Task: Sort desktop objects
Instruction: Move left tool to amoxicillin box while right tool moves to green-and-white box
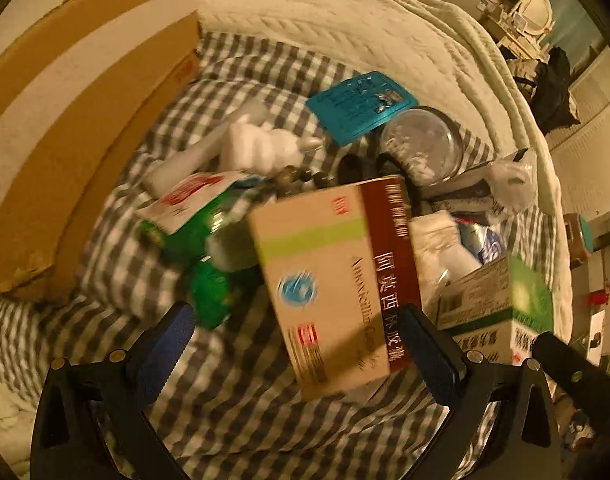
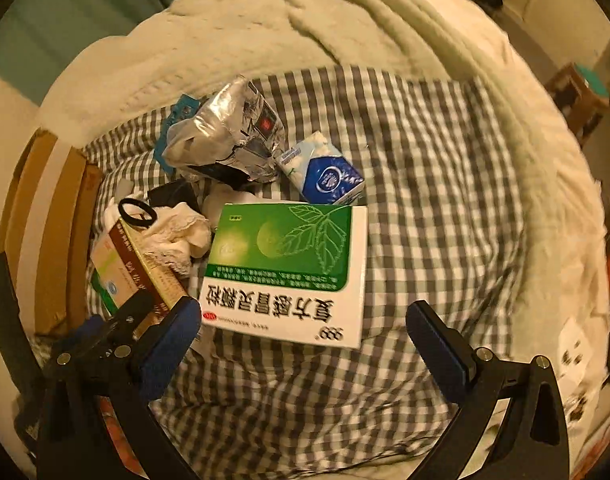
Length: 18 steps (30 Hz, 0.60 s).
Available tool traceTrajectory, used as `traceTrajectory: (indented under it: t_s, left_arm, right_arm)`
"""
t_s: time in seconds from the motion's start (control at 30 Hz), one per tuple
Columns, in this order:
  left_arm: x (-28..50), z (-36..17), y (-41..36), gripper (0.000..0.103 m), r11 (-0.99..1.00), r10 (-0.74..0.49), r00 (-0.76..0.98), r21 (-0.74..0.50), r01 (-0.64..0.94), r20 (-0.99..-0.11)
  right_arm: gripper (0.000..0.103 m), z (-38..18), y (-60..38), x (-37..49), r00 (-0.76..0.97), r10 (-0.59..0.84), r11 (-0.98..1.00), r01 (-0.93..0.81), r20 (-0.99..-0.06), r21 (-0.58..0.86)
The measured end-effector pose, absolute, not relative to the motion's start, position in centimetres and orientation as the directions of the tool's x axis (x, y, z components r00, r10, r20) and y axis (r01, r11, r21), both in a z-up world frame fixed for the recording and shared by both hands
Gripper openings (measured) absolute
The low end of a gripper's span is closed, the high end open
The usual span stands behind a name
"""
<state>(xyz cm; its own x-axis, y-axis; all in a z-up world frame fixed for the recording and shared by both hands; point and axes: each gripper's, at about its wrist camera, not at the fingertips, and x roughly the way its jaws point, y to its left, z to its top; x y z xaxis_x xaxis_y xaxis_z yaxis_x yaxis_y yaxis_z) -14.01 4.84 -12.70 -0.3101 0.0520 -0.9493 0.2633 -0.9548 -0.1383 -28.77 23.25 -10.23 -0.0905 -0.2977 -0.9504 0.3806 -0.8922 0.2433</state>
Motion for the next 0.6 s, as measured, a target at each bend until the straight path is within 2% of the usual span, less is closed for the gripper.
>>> traceTrajectory:
  t_s: [0.13,0.33,0.6]
  left_arm:
    - [-14.8,-13.0,5.2,0.103,-0.948,0.09,-0.304,-0.175,0.266,-0.948]
    - [-14.7,-14.1,4.2,0.103,-0.88,0.17,-0.251,-0.262,0.397,-0.953]
    - [-16.9,-14.7,3.5,0.103,-0.894,0.188,-0.265,-0.276,0.352,-0.946]
  right_arm:
    - [0.103,-11.1,22.3,-29.3,-0.073,-0.284,-0.895,0.379,-0.956,0.236]
    - [0.103,-11.8,21.3,-30.3,-0.043,-0.296,-0.901,0.344,-0.954,0.264]
    - [0.103,-13.1,21.5,-31.3,-0.01,-0.284,-0.918,0.291,-0.959,0.269]
